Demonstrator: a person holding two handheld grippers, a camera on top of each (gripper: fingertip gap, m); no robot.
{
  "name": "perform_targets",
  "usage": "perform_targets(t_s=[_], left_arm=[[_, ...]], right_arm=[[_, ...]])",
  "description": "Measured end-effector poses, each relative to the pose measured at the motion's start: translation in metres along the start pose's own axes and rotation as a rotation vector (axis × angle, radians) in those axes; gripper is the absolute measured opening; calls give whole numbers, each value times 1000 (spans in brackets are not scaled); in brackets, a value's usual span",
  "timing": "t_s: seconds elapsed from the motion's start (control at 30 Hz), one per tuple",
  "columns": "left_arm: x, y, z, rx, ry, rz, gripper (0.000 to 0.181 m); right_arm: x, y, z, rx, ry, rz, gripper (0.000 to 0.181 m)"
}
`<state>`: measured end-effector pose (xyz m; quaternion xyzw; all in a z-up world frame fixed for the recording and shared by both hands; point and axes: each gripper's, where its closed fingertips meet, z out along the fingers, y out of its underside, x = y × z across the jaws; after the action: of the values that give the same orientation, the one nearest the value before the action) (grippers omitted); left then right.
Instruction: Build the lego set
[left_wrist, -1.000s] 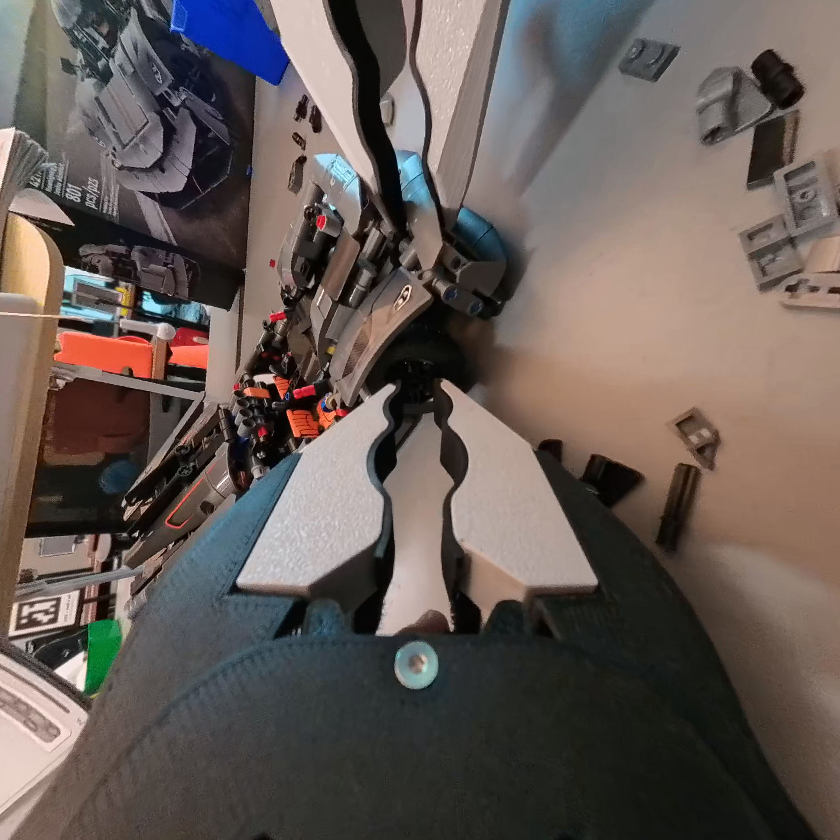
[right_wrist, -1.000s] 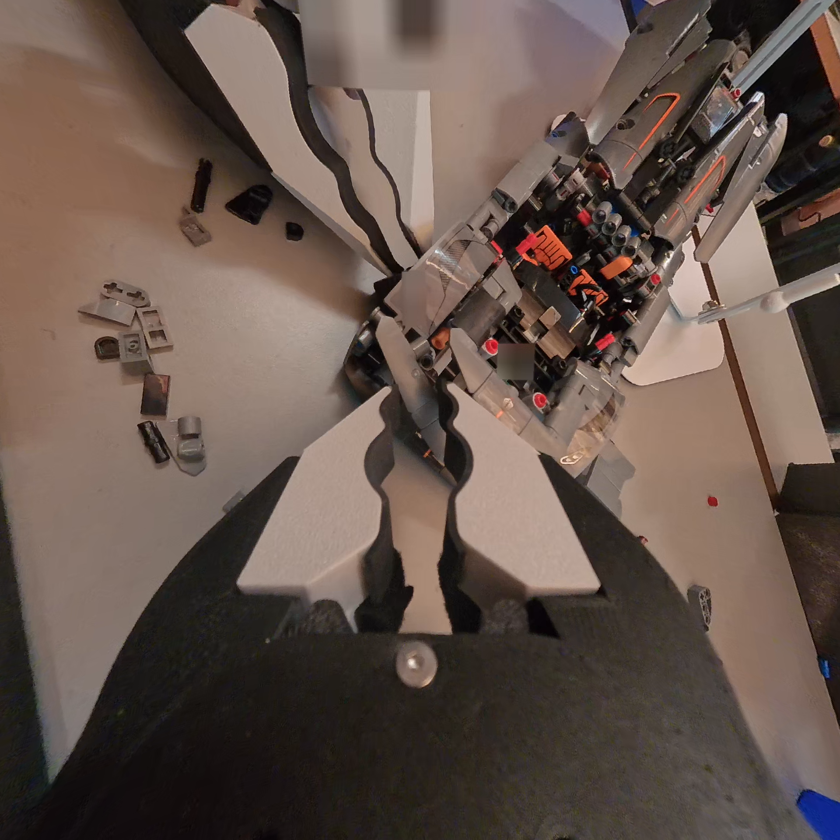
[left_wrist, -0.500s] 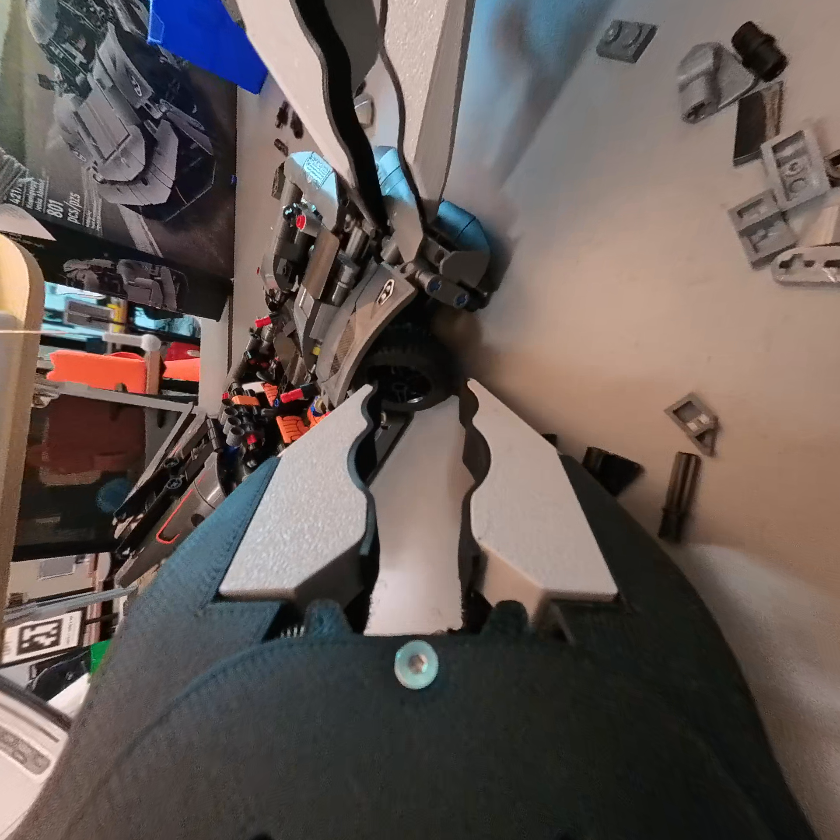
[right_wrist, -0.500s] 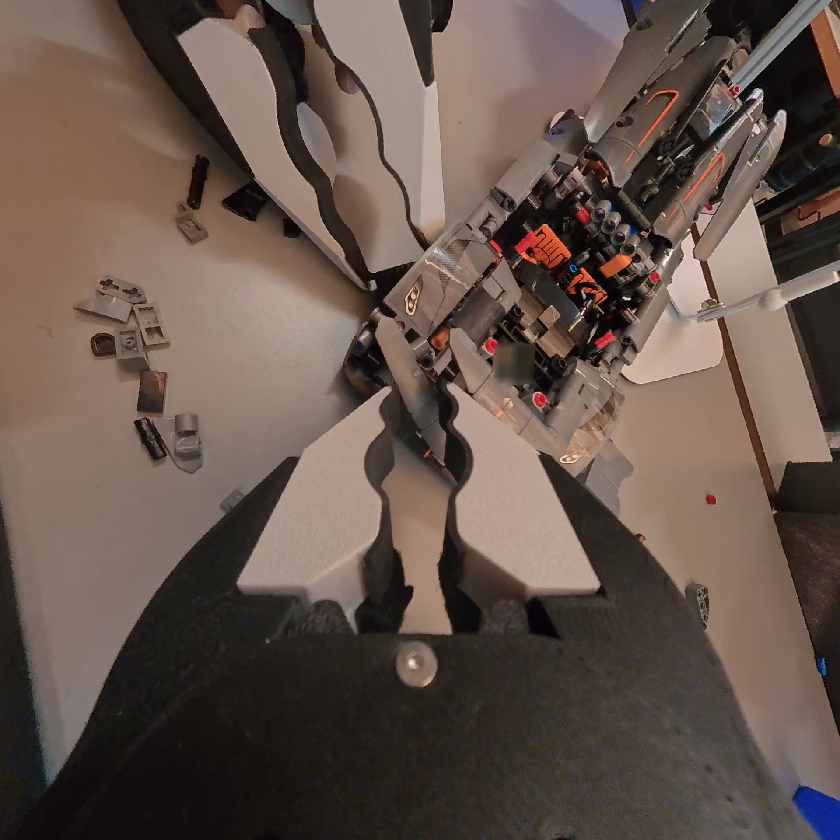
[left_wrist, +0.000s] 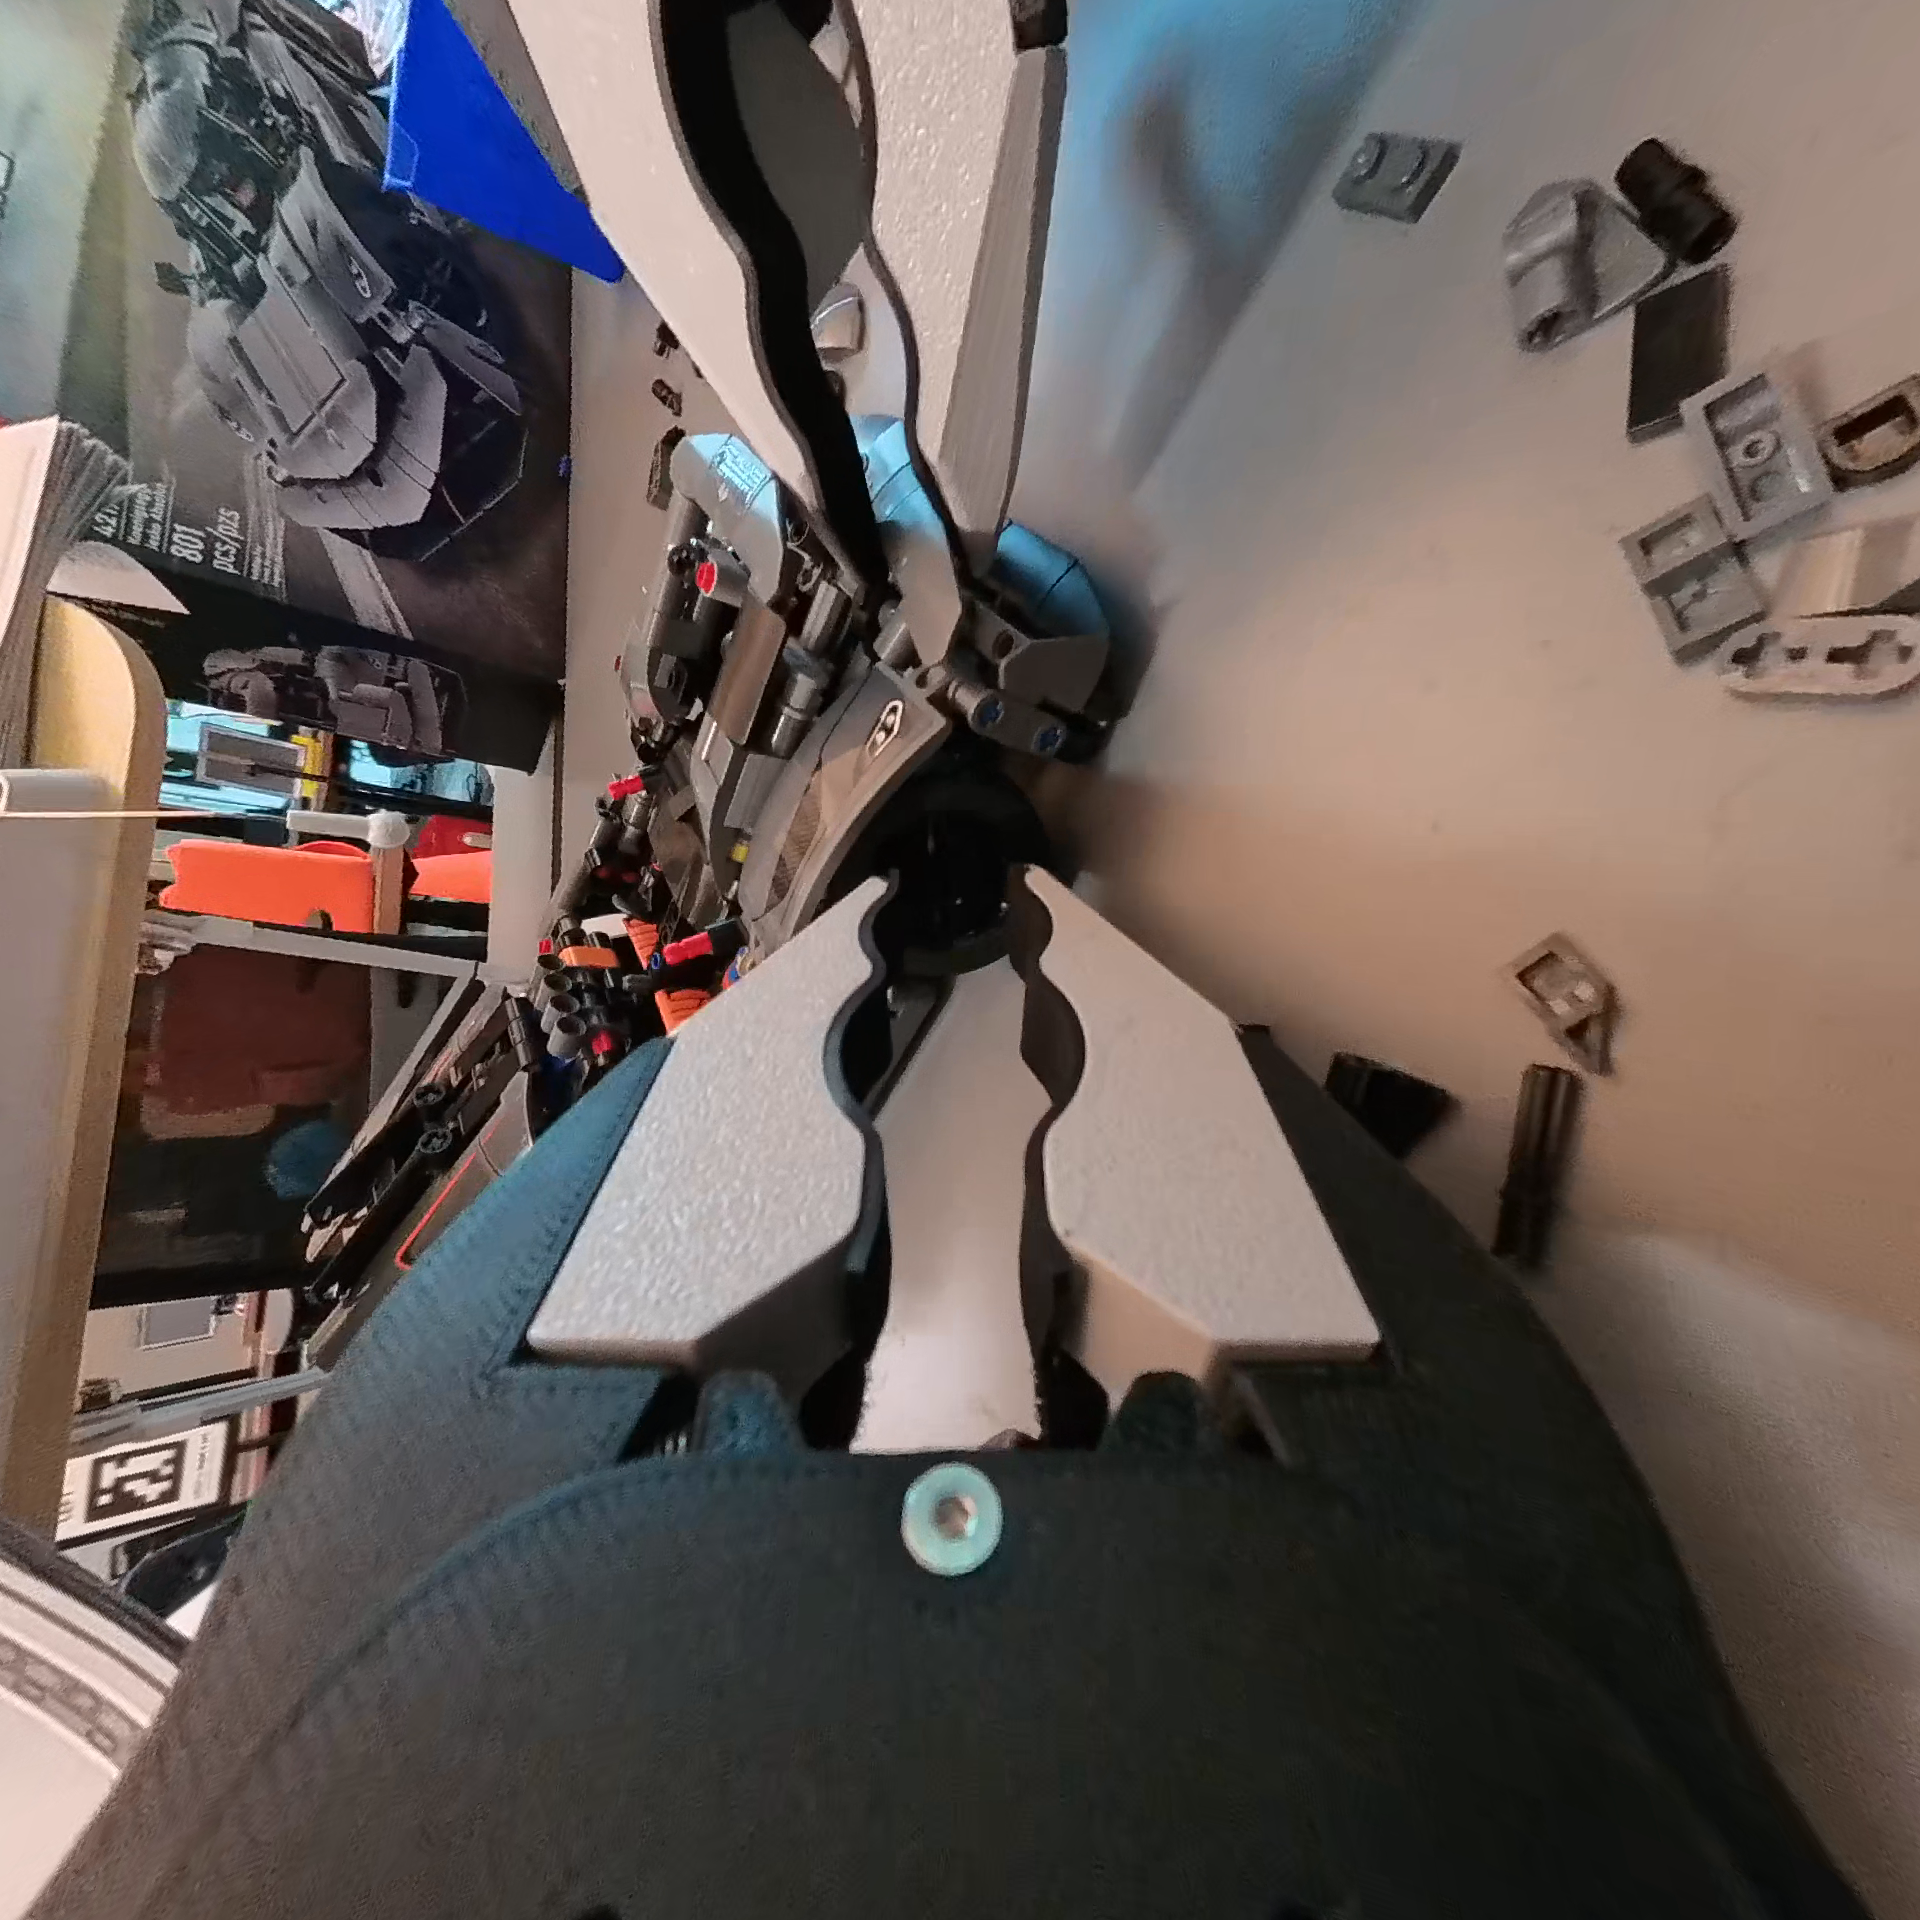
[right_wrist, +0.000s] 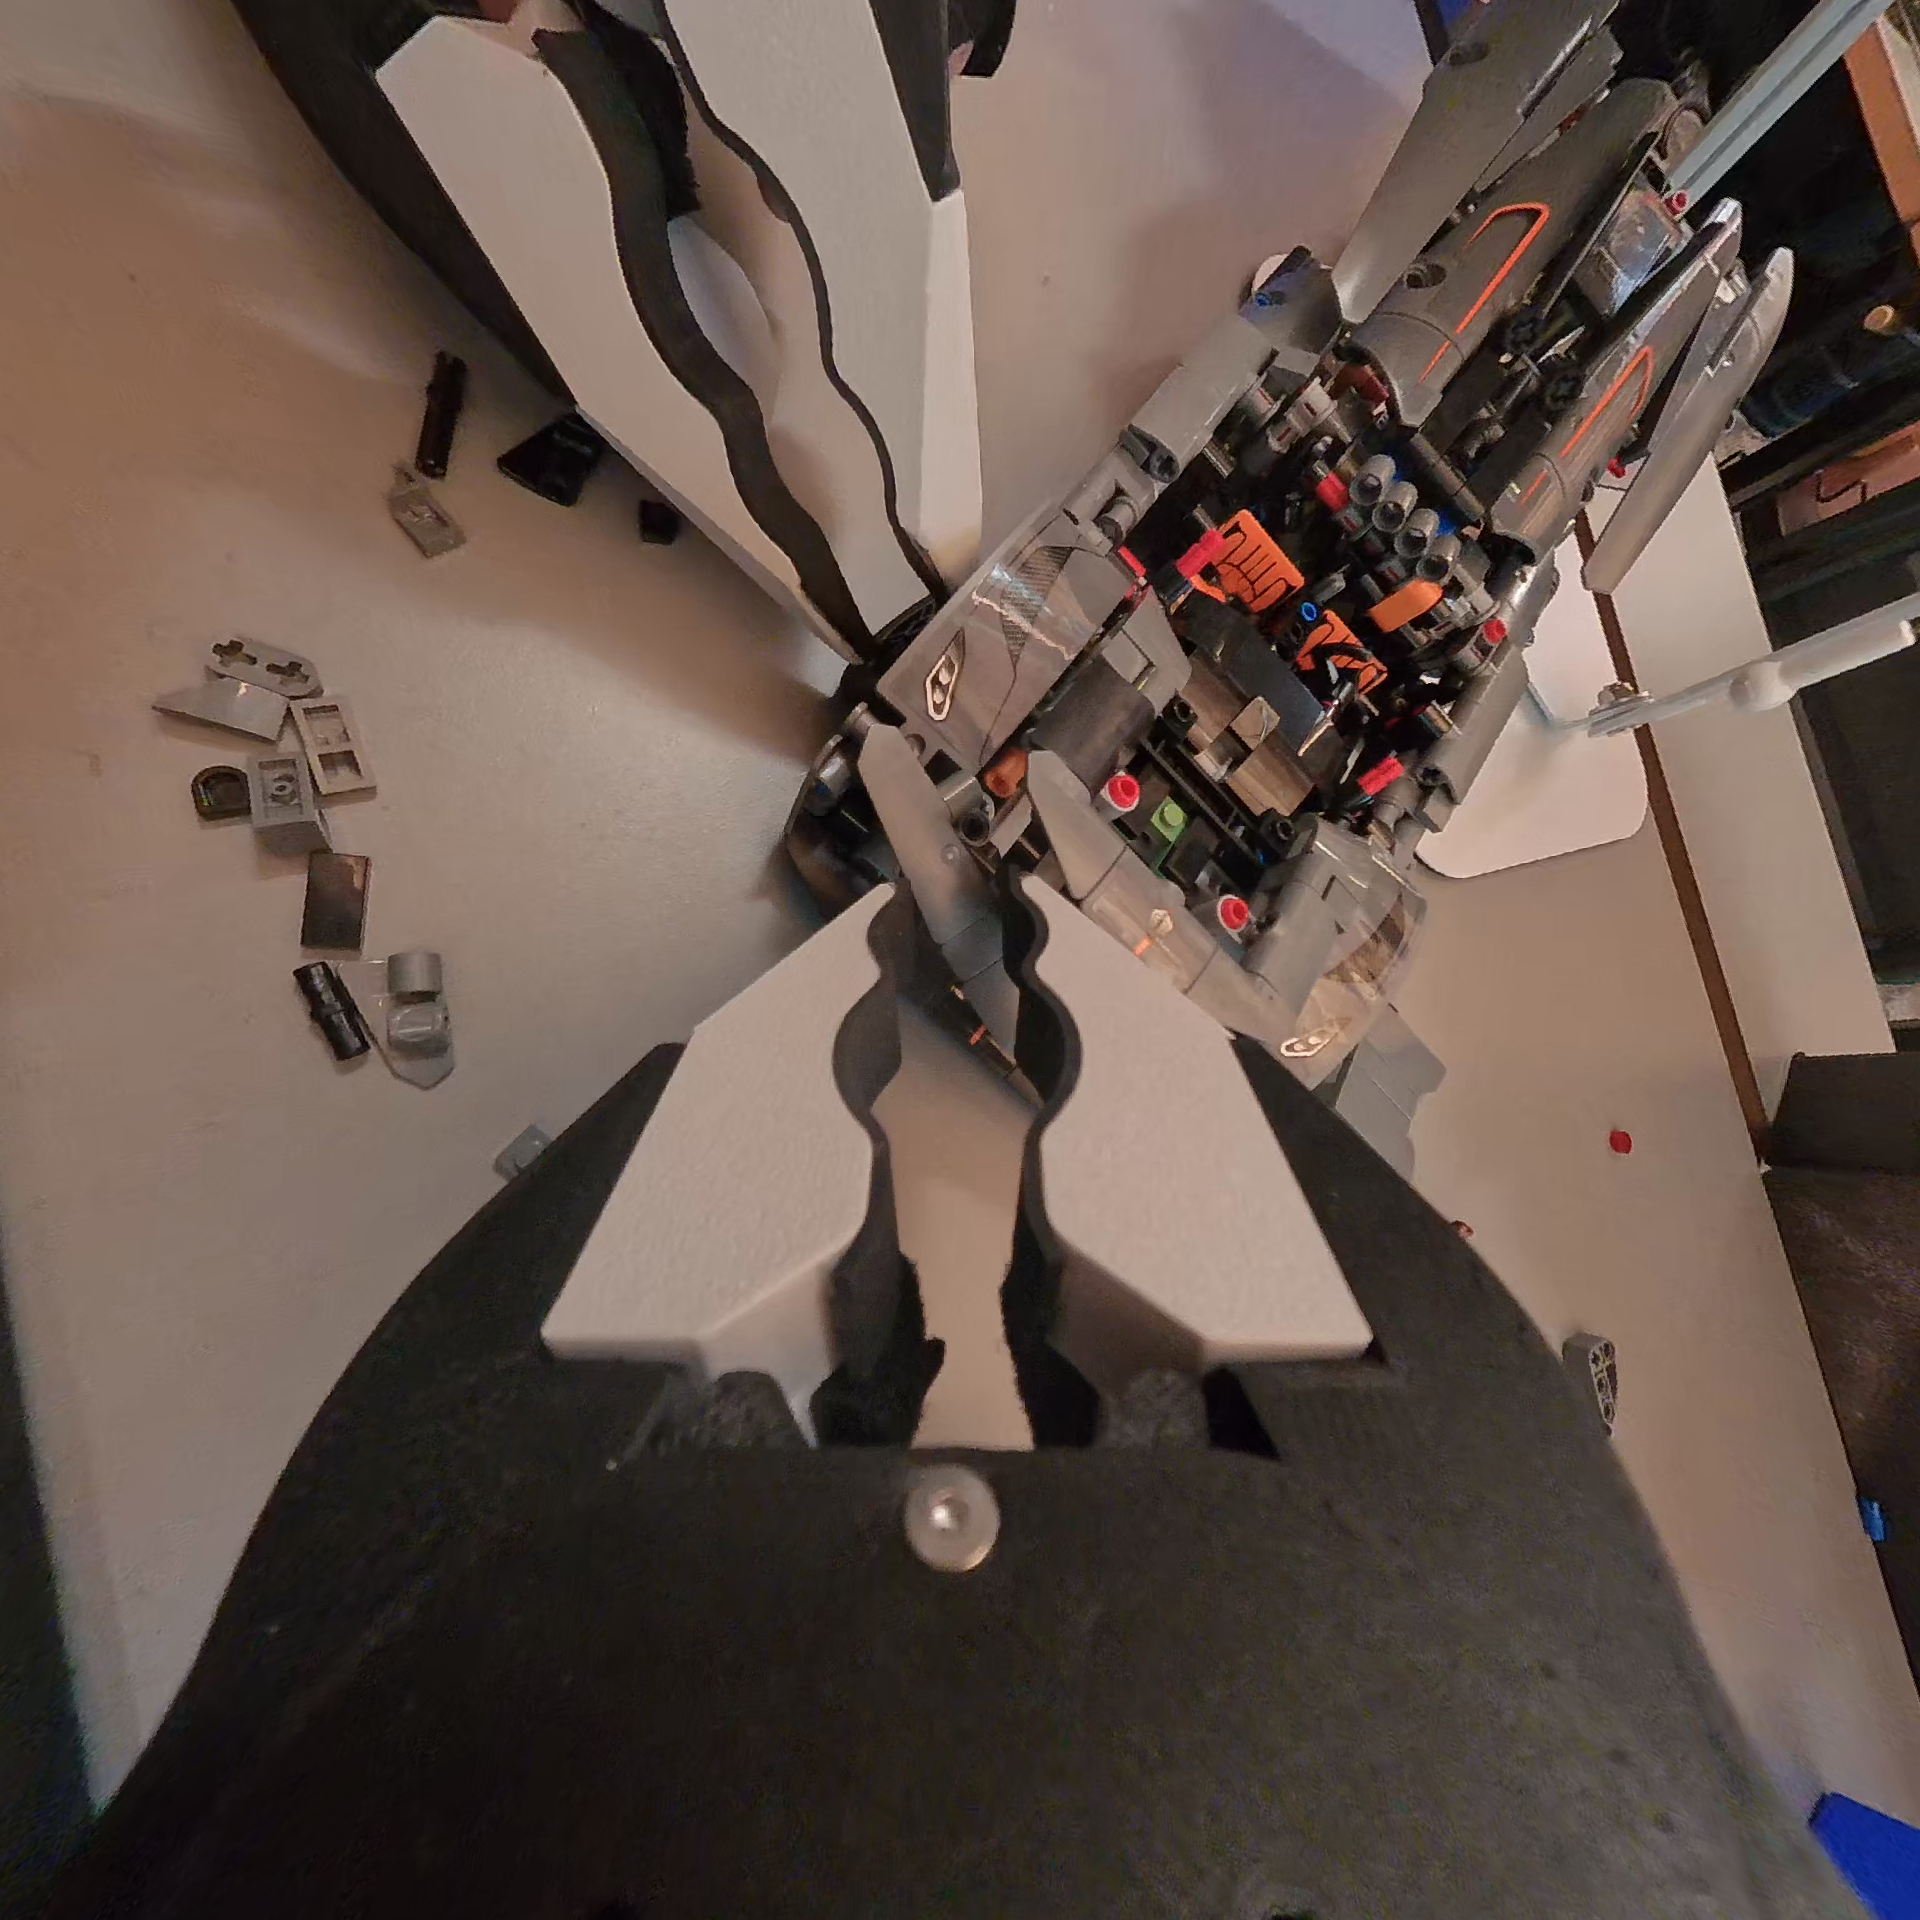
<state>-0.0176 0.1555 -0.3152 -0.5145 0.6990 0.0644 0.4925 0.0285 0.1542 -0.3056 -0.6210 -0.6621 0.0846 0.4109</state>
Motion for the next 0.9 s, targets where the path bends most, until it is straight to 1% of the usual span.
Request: perform_targets(t_s=[0.13,0.27,0.4,0.6,0.73,0.9], left_arm=[[0,0,0,13,12,3,16],[-4,0,2,5,-26,50,11],[-5,1,2,8,-29,45,12],[-7,5,4,-5,-14,-11,12],[-8,5,5,-24,-28,-10,12],[-11,3,4,-8,-25,-55,12]], right_arm=[[1,0,0,-1,1,-1,13],[2,0,0,-2,2,-2,13],[2,0,-1,2,2,3,13],[6,-1,-2,10,7,8,13],[8,0,-2,8,12,8,13],[12,-3,-5,25,9,23,13]])
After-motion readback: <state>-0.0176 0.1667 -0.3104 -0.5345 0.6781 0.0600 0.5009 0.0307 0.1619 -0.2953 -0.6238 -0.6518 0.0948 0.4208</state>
